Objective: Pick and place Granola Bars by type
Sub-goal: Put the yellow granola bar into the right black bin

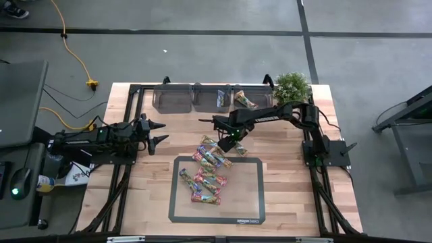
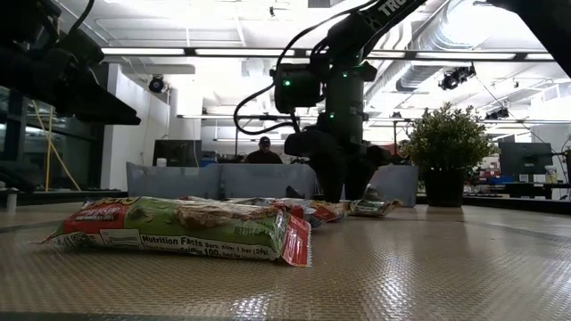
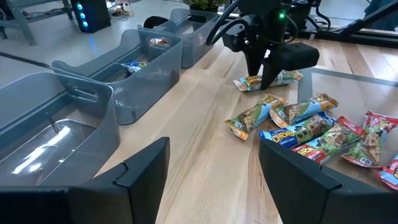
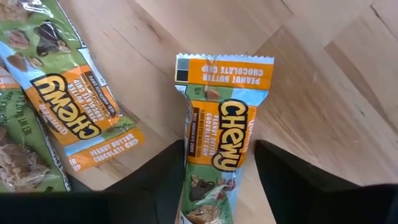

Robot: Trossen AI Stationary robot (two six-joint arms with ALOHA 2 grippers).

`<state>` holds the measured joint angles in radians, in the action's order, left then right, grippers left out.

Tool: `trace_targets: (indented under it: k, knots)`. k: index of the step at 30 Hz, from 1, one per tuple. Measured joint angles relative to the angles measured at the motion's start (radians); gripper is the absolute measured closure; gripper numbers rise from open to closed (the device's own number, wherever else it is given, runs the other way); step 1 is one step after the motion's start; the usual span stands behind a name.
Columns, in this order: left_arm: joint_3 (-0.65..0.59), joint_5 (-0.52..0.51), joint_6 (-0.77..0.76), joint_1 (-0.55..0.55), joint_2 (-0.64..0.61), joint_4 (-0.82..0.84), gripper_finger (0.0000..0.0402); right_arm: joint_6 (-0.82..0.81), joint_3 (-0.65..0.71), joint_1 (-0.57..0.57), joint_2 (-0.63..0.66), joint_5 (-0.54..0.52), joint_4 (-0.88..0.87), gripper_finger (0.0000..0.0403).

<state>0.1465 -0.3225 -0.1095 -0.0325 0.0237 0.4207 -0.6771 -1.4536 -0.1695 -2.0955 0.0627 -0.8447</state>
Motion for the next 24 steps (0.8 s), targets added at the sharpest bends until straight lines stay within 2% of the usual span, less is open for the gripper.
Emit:
trace_targets:
  k: [9, 24]
  knots:
    - [0.0, 0.0, 0.0, 0.0, 0.0, 0.0, 0.0159, -0.037, 0.056, 0.023, 0.002, 0.0, 0.045, 0.0243]
    - [0.0, 0.0, 0.0, 0.0, 0.0, 0.0, 0.0159, -0.025, -0.021, 0.026, -0.01, -0.03, -0.025, 0.0282]
